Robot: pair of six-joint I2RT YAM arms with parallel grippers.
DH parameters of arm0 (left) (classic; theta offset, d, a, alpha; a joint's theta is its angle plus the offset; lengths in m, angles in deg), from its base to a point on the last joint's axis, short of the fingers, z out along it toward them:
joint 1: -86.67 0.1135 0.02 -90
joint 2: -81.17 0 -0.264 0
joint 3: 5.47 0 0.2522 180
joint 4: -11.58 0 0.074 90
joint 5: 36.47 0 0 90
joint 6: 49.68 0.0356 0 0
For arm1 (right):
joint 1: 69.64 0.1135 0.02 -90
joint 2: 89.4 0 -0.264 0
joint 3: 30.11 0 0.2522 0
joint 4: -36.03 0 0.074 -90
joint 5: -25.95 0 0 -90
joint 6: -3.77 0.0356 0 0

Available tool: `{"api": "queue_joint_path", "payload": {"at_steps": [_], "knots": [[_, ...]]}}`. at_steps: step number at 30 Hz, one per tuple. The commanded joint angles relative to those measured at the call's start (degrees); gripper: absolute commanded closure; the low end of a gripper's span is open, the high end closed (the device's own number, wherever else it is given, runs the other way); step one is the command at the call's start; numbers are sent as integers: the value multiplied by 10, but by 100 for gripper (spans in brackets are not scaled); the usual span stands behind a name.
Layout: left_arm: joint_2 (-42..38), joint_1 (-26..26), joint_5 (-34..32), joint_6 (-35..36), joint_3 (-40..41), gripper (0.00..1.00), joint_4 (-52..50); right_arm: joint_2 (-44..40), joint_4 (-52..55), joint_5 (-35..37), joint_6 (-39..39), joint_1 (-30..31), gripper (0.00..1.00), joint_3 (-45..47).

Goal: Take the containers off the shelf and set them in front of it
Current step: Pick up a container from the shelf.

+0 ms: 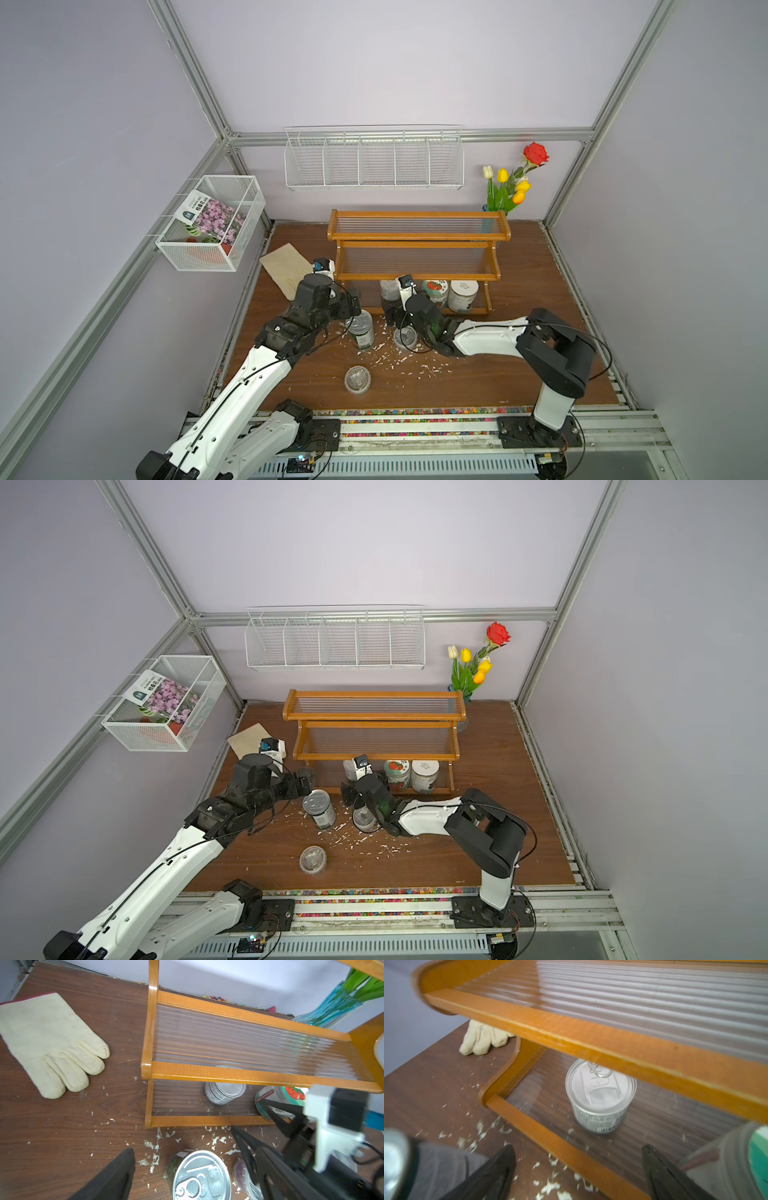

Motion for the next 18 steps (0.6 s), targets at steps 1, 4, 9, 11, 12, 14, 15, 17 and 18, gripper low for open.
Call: {"api": "queue_joint_path", "payload": {"at_steps": [1, 4, 9, 11, 12, 14, 15, 17, 18], "knots": [[-4, 9, 29, 13, 12, 6, 19, 33, -8, 31, 20, -6, 2, -38], [-6, 12, 32, 15, 18, 7, 19, 62, -3, 38, 22, -13, 2, -69], [-13, 13, 33, 16, 34, 6, 21, 97, -14, 48, 28, -27, 2, -95], [-19, 14, 33, 14, 45, 6, 26, 110, -14, 56, 22, -27, 2, -107], [-23, 14, 34, 13, 49, 6, 29, 117, -15, 57, 20, -29, 2, -114], [-29, 14, 32, 12, 57, 6, 32, 129, -13, 63, 18, -32, 2, -126], [-32, 14, 31, 12, 61, 6, 33, 134, -13, 64, 16, -33, 2, -133], [-40, 14, 30, 9, 71, 7, 38, 141, -10, 65, 8, -34, 2, -145], [-45, 14, 30, 8, 77, 7, 40, 145, -9, 66, 2, -34, 2, -150]]}}
